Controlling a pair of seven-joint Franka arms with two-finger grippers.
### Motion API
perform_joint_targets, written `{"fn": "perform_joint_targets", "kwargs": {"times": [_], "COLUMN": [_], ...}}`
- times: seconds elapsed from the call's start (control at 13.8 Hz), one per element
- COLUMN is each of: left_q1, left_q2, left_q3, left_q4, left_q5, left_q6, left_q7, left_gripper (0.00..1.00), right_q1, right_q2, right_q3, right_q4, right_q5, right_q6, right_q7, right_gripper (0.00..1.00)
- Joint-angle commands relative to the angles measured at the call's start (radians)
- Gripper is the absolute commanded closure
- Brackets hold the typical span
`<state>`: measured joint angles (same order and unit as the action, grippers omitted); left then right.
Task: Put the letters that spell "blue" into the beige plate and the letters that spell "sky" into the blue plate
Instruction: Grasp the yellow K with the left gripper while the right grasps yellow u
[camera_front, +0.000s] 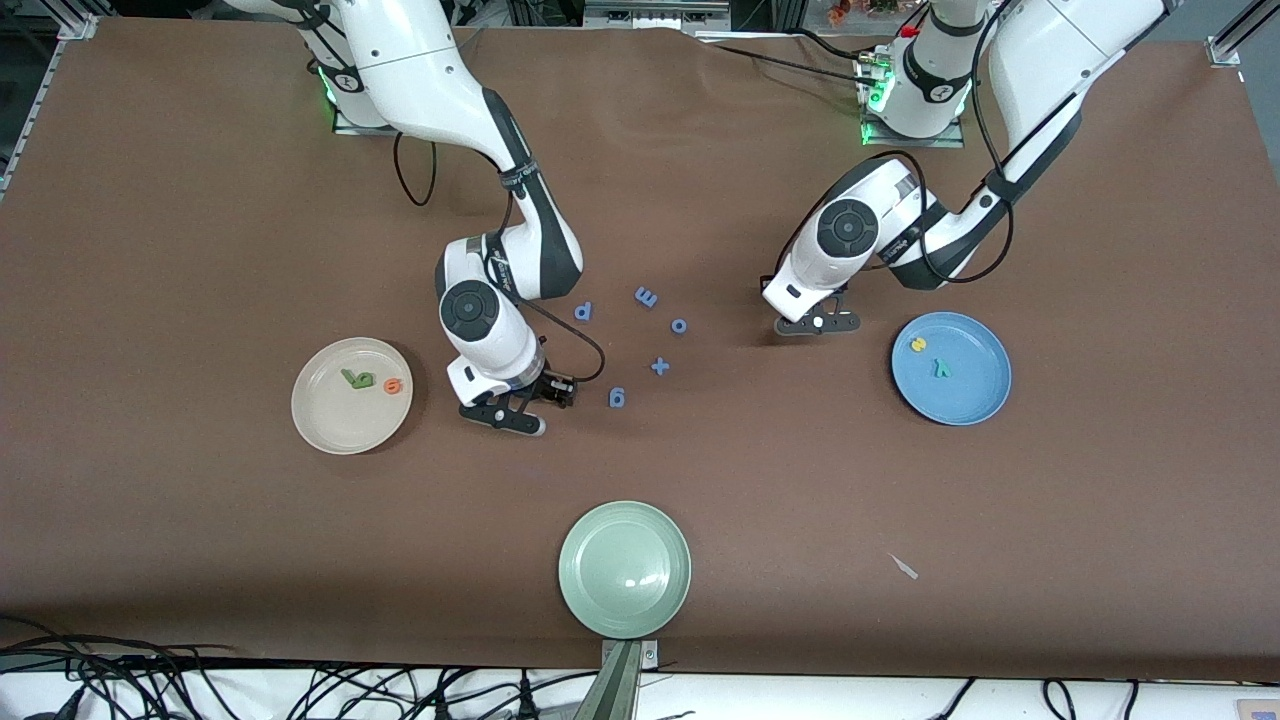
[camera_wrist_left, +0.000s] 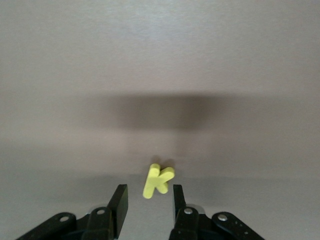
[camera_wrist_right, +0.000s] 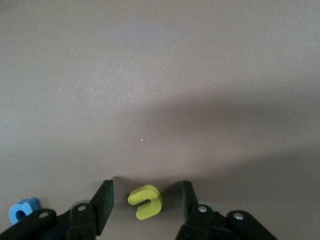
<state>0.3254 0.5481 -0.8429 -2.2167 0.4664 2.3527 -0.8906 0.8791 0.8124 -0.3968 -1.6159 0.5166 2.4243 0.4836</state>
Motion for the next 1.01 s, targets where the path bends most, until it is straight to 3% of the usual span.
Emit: {"fn": "perform_joint_targets", "kwargs": {"times": [0.0, 0.22, 0.72, 0.94], "left_q1": [0.000, 0.009, 0.020, 0.021], "left_q2": [0.021, 0.024, 0.056, 0.056], "left_q3": [-0.002, -0.002, 0.001, 0.004], "left_q4": [-0.003, -0.011, -0.014, -0.032], "left_q5": [0.066, 0.093, 0.109, 0.130], "left_q6": [0.020, 0.020, 0.079, 0.079], "left_q7": [0.012, 0.012, 0.012, 0.015], "left_gripper": [0.56, 0.57, 0.58, 0.58], "right_q1": [0.018, 0.032, 0.038, 0.038], "right_q2": [0.019, 0.019, 0.002, -0.013], "right_q3": [-0.010, -0.010, -0.040, -0.089], "right_q4": [0.018, -0.004, -0.036, -0.024], "right_q5": [0.017, 0.020, 0.017, 0.013], "right_q6": [-0.004, -0.002, -0.016, -0.086], "right_q7": [0.027, 0.029, -0.066, -0.123], "right_gripper": [0.37, 0.39, 0.75, 0.81]}}
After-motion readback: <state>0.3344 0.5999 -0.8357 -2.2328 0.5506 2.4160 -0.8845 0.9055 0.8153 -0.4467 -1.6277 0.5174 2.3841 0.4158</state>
